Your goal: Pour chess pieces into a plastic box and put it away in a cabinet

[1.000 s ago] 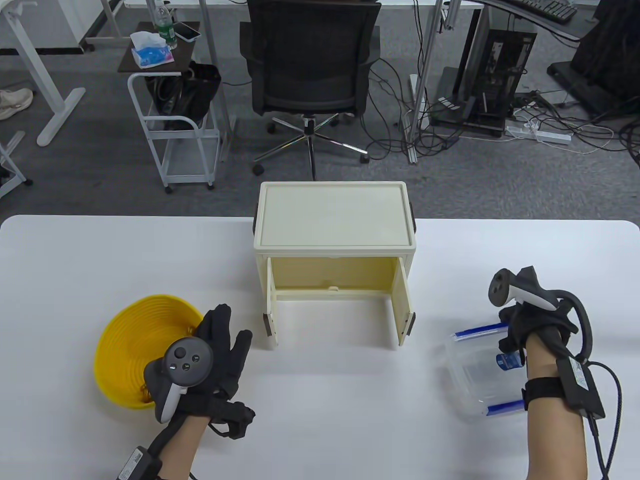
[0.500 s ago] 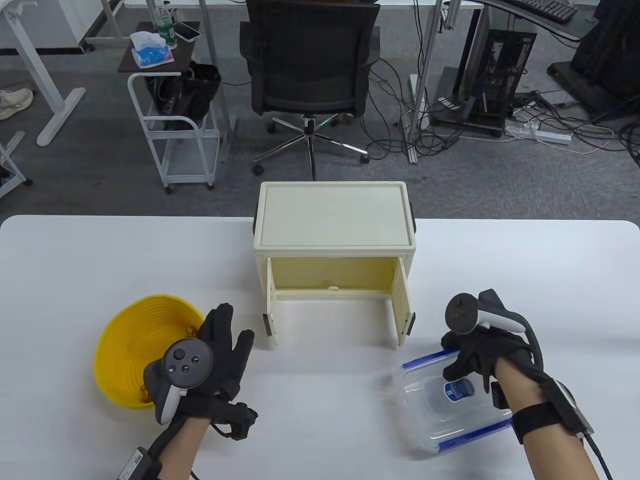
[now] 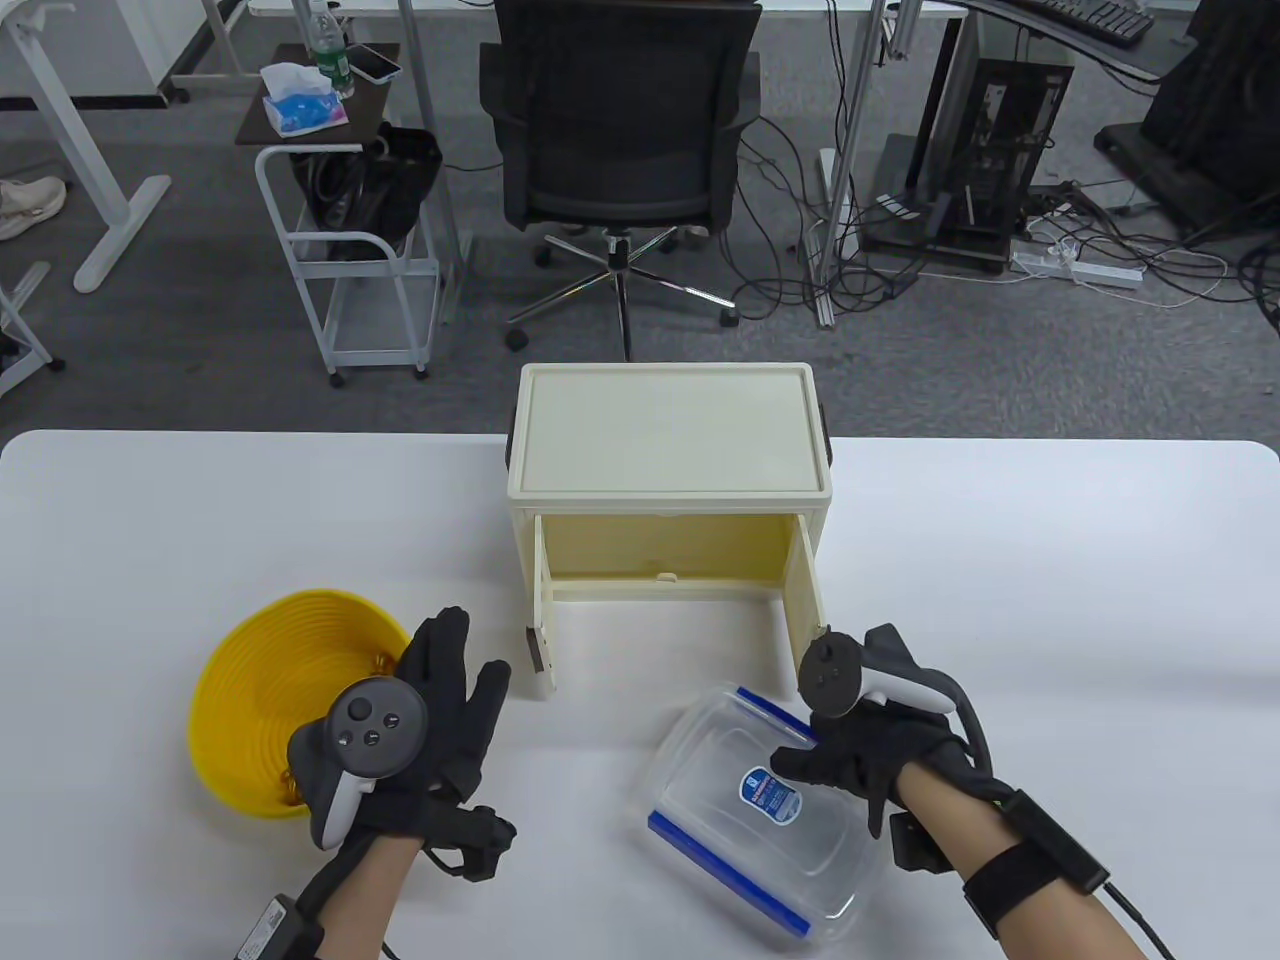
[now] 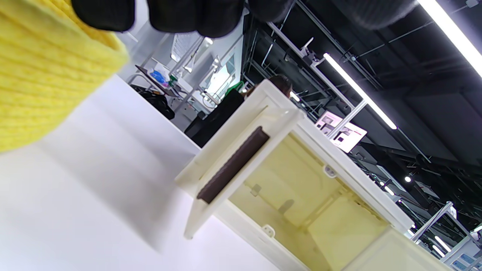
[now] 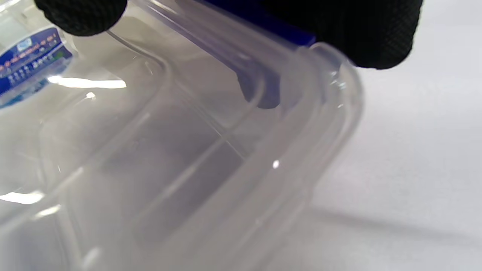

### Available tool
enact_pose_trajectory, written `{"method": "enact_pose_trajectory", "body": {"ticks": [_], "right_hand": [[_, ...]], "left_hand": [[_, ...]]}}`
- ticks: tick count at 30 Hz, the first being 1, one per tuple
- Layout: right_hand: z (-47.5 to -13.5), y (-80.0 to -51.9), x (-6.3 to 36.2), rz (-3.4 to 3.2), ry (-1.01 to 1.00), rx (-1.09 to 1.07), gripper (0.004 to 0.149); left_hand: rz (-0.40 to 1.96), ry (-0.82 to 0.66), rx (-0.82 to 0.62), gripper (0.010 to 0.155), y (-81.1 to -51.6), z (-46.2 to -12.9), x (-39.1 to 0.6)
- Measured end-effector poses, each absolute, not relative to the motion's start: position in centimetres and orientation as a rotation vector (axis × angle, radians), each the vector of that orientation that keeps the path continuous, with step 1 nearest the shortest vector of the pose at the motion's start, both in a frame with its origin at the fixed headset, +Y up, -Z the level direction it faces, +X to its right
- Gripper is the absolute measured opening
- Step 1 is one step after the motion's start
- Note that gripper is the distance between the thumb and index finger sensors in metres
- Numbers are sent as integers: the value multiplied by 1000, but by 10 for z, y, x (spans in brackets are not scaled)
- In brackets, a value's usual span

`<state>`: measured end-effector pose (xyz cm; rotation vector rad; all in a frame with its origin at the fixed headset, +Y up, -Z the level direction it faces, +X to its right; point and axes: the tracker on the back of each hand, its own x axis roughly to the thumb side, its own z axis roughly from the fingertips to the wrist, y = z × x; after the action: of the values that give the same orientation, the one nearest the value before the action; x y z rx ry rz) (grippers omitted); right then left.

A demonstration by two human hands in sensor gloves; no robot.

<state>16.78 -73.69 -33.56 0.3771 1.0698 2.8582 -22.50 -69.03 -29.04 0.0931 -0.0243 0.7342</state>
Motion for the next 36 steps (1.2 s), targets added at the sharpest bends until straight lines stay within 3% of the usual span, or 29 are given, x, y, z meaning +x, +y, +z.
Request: {"method": "enact_pose_trajectory", "body": {"ticks": [14, 24, 31, 36], "right_hand": [[-307, -747, 130, 2783, 688, -80, 87], [-301, -747, 105, 2812, 558, -245, 85], [-285, -745, 115, 2759, 363, -212, 81], [-281, -750, 128, 2609, 361, -221, 85]], "left_hand": [[721, -93, 76, 73, -689, -286, -209], [707, -192, 32, 71, -698, -278, -180], [589, -120, -166, 73, -720, -279, -149], [642, 24, -332, 76, -746, -290, -136]]}}
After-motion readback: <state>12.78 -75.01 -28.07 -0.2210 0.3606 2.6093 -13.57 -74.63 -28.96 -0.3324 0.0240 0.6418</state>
